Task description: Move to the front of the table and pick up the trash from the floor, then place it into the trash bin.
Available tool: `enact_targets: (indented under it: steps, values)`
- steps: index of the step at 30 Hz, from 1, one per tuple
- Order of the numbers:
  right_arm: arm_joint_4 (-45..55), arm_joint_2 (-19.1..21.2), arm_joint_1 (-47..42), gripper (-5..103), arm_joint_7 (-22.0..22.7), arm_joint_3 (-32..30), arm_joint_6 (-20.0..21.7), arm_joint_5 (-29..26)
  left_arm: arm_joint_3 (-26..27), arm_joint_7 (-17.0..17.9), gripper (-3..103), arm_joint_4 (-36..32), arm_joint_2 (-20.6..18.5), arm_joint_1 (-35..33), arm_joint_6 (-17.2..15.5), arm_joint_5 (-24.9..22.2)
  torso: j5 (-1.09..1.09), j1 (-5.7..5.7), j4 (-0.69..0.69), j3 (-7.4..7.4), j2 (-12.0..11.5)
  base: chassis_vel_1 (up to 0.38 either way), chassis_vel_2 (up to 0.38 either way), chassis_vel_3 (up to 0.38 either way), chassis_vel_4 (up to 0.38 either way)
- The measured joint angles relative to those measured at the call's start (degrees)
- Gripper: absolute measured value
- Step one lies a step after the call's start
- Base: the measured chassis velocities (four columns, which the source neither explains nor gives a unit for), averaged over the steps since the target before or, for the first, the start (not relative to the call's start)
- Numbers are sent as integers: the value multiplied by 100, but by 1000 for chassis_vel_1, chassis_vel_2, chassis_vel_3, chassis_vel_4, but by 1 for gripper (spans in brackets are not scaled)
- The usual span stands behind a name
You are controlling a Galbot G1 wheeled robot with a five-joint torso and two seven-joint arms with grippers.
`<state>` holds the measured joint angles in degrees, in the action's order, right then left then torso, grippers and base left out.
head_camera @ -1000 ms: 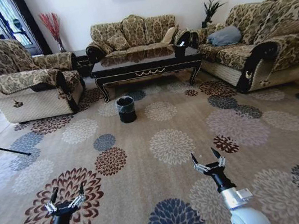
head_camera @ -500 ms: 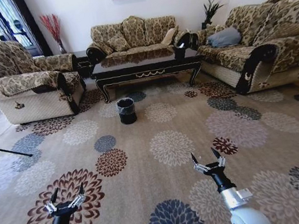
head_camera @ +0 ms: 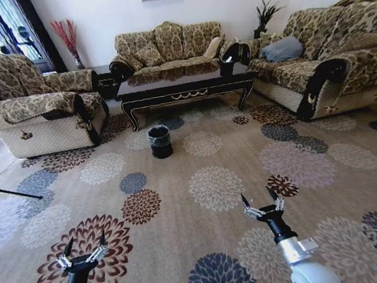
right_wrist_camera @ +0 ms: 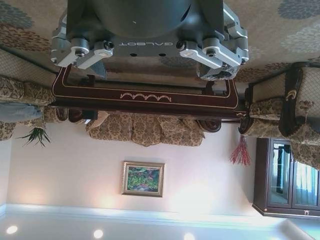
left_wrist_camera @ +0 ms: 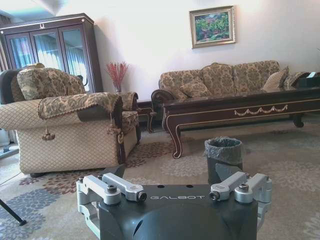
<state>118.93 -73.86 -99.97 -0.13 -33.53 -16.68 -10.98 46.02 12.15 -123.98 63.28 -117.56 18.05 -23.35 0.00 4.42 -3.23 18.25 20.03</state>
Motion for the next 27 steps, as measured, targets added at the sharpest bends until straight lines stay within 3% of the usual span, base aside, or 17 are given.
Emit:
enact_targets:
  steps: [27]
  values:
    - [0, 0, 0, 100, 0, -1, 0, 0, 0, 0, 100, 0, 0, 0, 0, 0, 0, 190, -1, 321, 511, 0, 0, 0, 0]
